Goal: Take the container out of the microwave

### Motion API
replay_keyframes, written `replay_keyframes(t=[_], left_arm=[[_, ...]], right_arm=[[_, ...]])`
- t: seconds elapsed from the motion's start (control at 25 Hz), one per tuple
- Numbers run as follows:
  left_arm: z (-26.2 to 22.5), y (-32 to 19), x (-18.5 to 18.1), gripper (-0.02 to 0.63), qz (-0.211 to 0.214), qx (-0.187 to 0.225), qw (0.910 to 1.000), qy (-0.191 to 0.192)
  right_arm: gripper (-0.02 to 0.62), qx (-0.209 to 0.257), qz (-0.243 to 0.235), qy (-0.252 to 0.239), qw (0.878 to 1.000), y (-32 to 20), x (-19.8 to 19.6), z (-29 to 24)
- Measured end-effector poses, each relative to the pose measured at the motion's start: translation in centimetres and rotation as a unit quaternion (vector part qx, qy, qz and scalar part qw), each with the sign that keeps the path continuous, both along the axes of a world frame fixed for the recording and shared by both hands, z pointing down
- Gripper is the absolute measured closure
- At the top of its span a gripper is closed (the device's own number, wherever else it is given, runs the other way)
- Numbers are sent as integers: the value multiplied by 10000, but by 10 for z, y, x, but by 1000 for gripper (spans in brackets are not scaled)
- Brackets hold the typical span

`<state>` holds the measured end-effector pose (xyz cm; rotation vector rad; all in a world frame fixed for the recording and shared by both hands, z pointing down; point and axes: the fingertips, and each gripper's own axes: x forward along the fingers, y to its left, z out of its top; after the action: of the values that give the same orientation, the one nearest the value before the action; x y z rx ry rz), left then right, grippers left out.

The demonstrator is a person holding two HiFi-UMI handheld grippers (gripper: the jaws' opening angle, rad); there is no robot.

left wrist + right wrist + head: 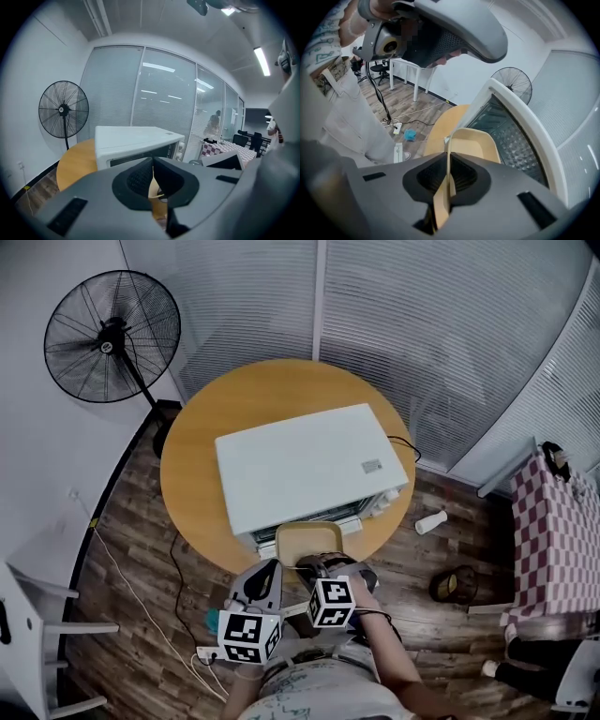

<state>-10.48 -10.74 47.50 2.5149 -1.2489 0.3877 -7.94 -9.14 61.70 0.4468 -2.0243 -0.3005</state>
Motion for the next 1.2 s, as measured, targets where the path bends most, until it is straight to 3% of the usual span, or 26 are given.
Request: replay_keyframes(t=[0.32,1.2], left_arm=[[-1,23,22,591,-298,-7,9995,-35],[4,71,36,591,-594,-71,9981,-116]], right_arm=[[581,-67,-420,-12,9991,26,17,3],[581,-92,-782,18,9969,73,33,-3]])
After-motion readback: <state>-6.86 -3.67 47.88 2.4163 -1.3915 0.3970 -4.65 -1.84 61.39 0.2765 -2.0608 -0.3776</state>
